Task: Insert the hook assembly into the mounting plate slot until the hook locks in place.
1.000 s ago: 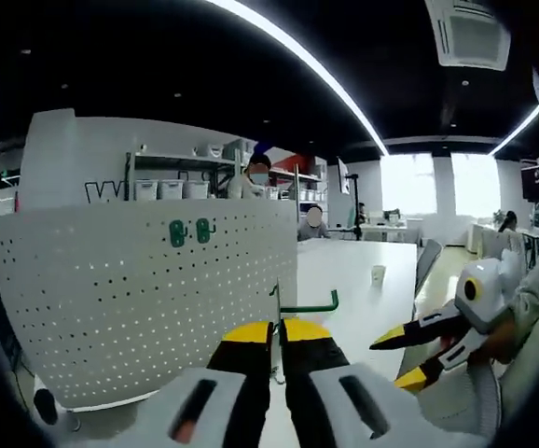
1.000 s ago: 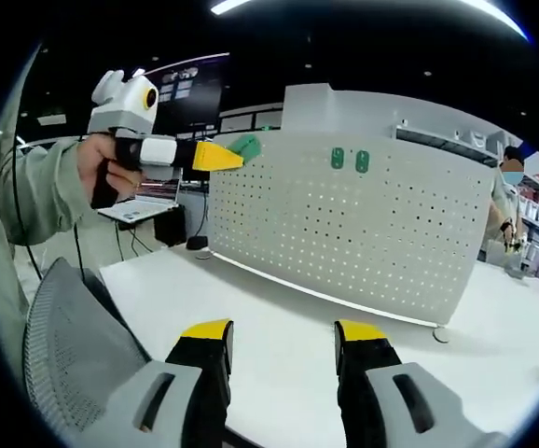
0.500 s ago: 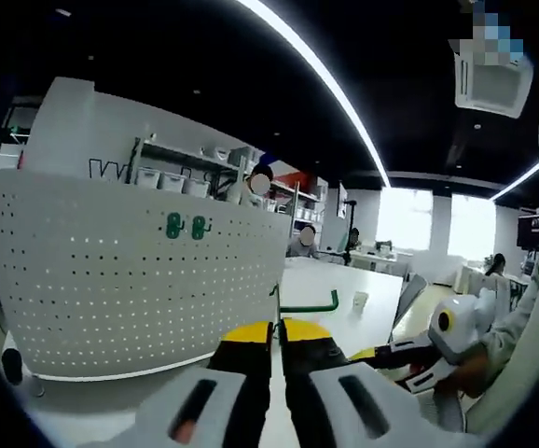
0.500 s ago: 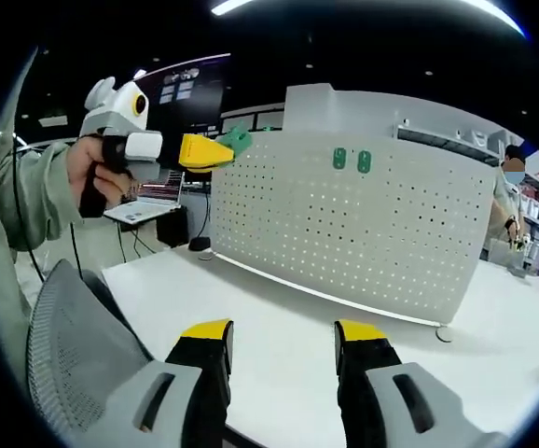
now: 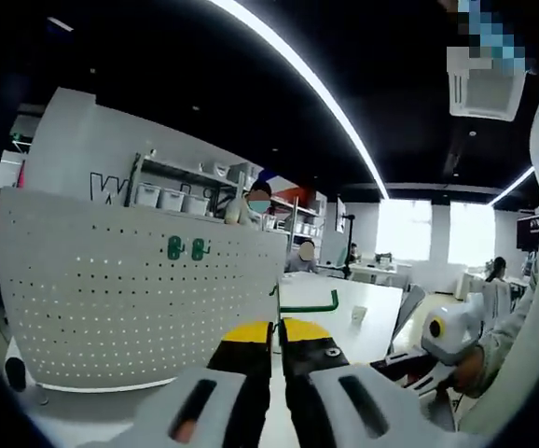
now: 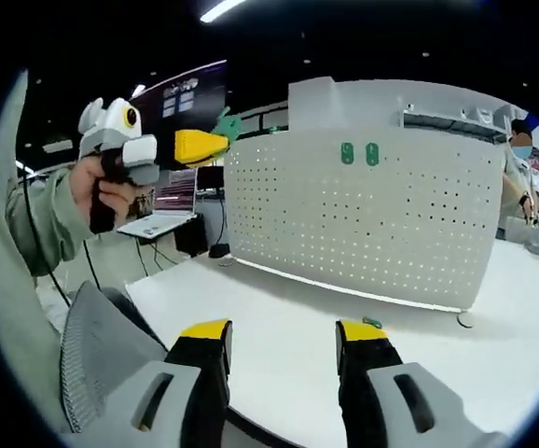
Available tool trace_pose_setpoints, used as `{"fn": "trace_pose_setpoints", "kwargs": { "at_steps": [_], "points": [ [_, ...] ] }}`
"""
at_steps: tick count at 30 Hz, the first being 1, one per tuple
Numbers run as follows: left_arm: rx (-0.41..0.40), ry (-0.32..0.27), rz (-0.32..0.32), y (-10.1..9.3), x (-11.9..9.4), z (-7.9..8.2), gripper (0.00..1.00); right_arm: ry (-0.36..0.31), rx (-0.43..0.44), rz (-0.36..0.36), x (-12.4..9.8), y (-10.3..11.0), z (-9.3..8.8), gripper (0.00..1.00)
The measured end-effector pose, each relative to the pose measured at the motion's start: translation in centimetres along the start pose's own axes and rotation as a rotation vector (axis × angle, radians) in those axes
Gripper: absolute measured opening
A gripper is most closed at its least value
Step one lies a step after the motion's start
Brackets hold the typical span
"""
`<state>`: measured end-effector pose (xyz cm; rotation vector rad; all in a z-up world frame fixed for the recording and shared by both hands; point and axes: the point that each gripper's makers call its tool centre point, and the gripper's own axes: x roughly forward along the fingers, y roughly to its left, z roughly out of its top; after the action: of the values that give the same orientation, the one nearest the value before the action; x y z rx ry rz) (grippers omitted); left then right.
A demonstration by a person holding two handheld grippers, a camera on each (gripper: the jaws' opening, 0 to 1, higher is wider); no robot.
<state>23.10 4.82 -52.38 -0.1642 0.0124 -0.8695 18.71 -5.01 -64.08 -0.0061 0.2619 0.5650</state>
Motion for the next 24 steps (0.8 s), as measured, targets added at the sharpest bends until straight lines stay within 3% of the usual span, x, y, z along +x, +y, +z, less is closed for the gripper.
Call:
{"fn": "trace_pose_setpoints", "kwargs": {
  "at_steps": [2, 8, 11, 18, 24],
  "points": [
    [-0.002, -0.002, 0.001, 0.0, 0.0, 0.0, 0.03, -0.018, 0.001, -0.01, -0.2, -0.3, 1.0, 0.42],
    [-0.001, -0.004, -0.001, -0.1, 0.2, 0.0, 0.03, -0.17, 0.094, -0.007, -1.2, -0.8, 7.0, 0.37],
    [0.0, -0.001, -0.009, -0.4, 0.3, -0.1, 0.03, -0.239, 0.179, 0.039, -1.6, -0.2, 9.5, 0.38],
    [0.008, 0.002, -0.022, -0.6, 0.6, -0.1, 0.03, -0.275, 0.205, 0.081, -1.7, 0.7, 11.7, 0.45],
    [0.019, 0.005, -0.029, -0.8, 0.8, -0.1, 0.03, -0.287, 0.217, 0.118, -1.4, 1.6, 12.7, 0.42]
  ]
}}
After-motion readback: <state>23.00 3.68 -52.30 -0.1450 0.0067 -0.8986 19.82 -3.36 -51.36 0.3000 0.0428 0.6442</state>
